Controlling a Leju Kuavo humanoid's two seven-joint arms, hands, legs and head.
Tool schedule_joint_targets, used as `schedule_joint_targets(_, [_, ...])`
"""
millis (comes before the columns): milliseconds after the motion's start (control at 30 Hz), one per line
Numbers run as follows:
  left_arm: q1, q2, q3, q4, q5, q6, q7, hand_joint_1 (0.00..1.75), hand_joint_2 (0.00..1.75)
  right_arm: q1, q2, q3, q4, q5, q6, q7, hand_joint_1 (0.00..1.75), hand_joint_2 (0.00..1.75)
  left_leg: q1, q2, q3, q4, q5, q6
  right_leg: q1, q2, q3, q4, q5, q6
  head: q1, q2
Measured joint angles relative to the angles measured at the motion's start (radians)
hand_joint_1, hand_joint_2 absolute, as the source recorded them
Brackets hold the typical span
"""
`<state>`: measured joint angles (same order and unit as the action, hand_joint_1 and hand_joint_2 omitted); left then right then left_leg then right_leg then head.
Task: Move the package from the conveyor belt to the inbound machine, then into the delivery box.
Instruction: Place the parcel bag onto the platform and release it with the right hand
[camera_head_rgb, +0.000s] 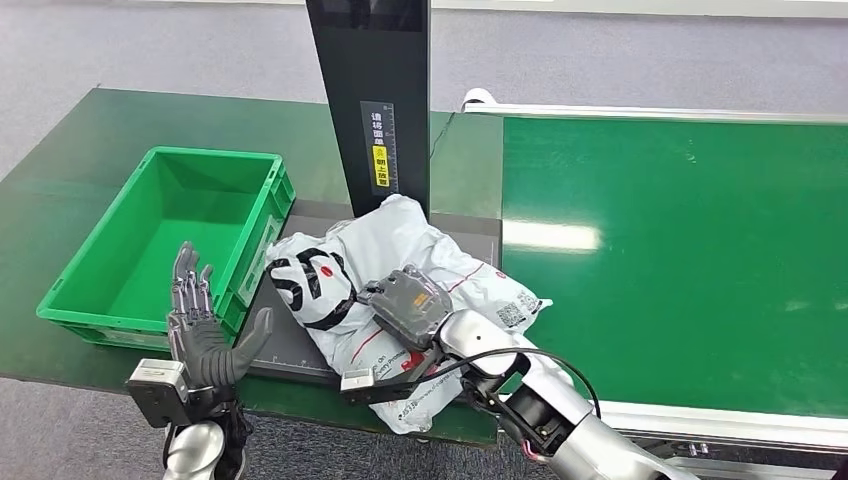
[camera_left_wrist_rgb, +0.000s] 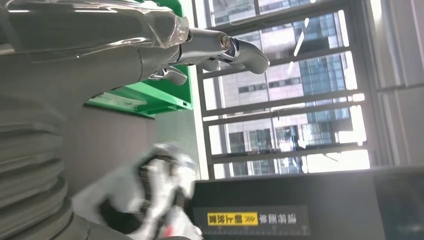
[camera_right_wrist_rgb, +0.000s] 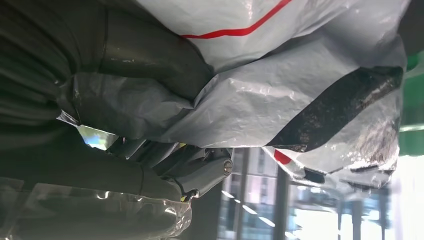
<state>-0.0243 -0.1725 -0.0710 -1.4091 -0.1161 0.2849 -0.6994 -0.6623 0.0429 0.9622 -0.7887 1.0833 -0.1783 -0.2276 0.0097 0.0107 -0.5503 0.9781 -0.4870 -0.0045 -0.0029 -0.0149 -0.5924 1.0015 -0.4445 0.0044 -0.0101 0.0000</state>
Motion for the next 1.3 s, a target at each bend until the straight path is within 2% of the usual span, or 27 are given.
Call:
schedule_joint_targets(167, [-0.013, -0.001, -0.002, 0.000, 0.021, -0.006, 0.000, 0.00, 1.75, -0.025, 0.048, 0.042, 0.090, -0.030, -0.063, -0.099, 1.75, 1.75, 0.000, 0.000, 0.000, 0.000, 0.000, 0.000, 0.000, 0.000, 0.000, 0.000, 0.000, 0.000, 0.000, 0.000])
schedule_joint_targets(200, [-0.017, -0.002, -0.004, 0.000, 0.022, -0.006, 0.000, 0.00, 1.75, -0.028, 0.057, 0.047, 0.104, -0.034, -0.071, -0.112, 1.49, 1.75, 0.000, 0.000, 0.000, 0.000, 0.000, 0.000, 0.000, 0.000, 0.000, 0.000, 0.000, 0.000, 0.000, 0.000])
schedule_joint_targets(300, [-0.026, -0.003, -0.009, 0.002, 0.022, -0.007, 0.000, 0.00, 1.75, -0.037, 0.087, 0.058, 0.149, -0.039, -0.082, -0.105, 0.20, 1.75, 0.000, 0.000, 0.000, 0.000, 0.000, 0.000, 0.000, 0.000, 0.000, 0.000, 0.000, 0.000, 0.000, 0.000])
schedule_joint_targets(333, [-0.028, -0.003, -0.010, 0.002, 0.022, -0.007, 0.000, 0.00, 1.75, -0.041, 0.095, 0.060, 0.165, -0.038, -0.083, -0.093, 0.02, 1.75, 0.000, 0.000, 0.000, 0.000, 0.000, 0.000, 0.000, 0.000, 0.000, 0.000, 0.000, 0.000, 0.000, 0.000])
schedule_joint_targets(567, [-0.027, -0.003, -0.010, 0.003, 0.022, -0.017, 0.000, 0.00, 1.75, -0.061, 0.117, 0.063, 0.249, -0.037, -0.104, -0.027, 0.00, 1.75, 0.000, 0.000, 0.000, 0.000, 0.000, 0.000, 0.000, 0.000, 0.000, 0.000, 0.000, 0.000, 0.000, 0.000])
schedule_joint_targets(700, [-0.023, -0.004, -0.010, 0.003, 0.021, -0.021, 0.000, 0.00, 1.75, -0.062, 0.116, 0.047, 0.269, -0.065, -0.113, -0.023, 0.00, 1.75, 0.000, 0.000, 0.000, 0.000, 0.000, 0.000, 0.000, 0.000, 0.000, 0.000, 0.000, 0.000, 0.000, 0.000])
schedule_joint_targets(900, [-0.013, -0.006, -0.010, 0.003, 0.015, -0.022, 0.000, 0.00, 1.75, -0.059, 0.115, -0.042, 0.277, -0.230, -0.067, -0.113, 0.00, 1.75, 0.000, 0.000, 0.000, 0.000, 0.000, 0.000, 0.000, 0.000, 0.000, 0.000, 0.000, 0.000, 0.000, 0.000])
schedule_joint_targets(1300, [0.002, -0.007, -0.008, 0.002, 0.015, -0.009, 0.000, 0.00, 1.75, 0.024, 0.116, -0.310, 0.215, -0.584, 0.052, -0.354, 0.00, 1.75, 0.000, 0.000, 0.000, 0.000, 0.000, 0.000, 0.000, 0.000, 0.000, 0.000, 0.000, 0.000, 0.000, 0.000])
